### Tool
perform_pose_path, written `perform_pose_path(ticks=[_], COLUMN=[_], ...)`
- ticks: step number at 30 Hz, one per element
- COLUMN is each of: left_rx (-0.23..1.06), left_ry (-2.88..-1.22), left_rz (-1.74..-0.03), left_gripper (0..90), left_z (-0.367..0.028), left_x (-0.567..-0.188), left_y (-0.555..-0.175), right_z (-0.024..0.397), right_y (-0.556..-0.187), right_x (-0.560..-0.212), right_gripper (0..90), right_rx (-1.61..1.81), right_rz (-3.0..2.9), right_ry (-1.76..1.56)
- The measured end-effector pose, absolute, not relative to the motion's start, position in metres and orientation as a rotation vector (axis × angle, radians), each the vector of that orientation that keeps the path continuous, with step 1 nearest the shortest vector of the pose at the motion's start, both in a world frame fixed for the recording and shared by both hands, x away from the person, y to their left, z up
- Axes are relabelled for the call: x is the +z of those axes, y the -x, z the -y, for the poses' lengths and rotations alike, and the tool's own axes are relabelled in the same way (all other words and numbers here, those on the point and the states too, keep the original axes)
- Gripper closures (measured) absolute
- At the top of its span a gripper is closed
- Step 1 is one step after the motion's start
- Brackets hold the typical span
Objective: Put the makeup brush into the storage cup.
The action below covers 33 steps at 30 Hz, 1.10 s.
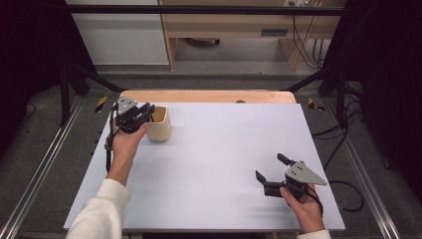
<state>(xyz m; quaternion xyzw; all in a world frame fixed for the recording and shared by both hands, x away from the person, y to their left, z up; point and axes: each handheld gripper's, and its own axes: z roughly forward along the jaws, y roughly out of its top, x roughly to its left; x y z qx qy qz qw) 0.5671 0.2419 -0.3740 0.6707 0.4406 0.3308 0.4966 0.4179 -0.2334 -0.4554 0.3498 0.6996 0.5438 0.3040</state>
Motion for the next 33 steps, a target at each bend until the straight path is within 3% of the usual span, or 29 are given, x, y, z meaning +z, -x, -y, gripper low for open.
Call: perform_pose_path(ticks=[4,10,16,33], left_rx=[0.843,0.844,0.845,0.736], left_ry=[-1.580,-1.584,-1.634,-1.650], left_rz=[-0.991,-0.921,-0.887,-0.809], left_gripper=[64.5,59.1,56.8,38.3], left_z=[-0.243,-0.249,-0.241,-0.213], left_x=[-0.359,-0.343,-0.350,-0.355], left_y=[-0.554,-0.539,-0.532,-0.528], right_z=[0.235,0.236,0.240,0.239], right_y=[-0.418,-0.418,-0.417,-0.418], right_x=[-0.455,-0.455,-0.454,-0.453], right_gripper=[4.6,4.4,4.3,4.1], right_rx=[1.447,1.444,1.457,1.454], right_rz=[-1.846,-1.834,-1.814,-1.815], right_ry=[-0.935,-0.943,-0.961,-0.957])
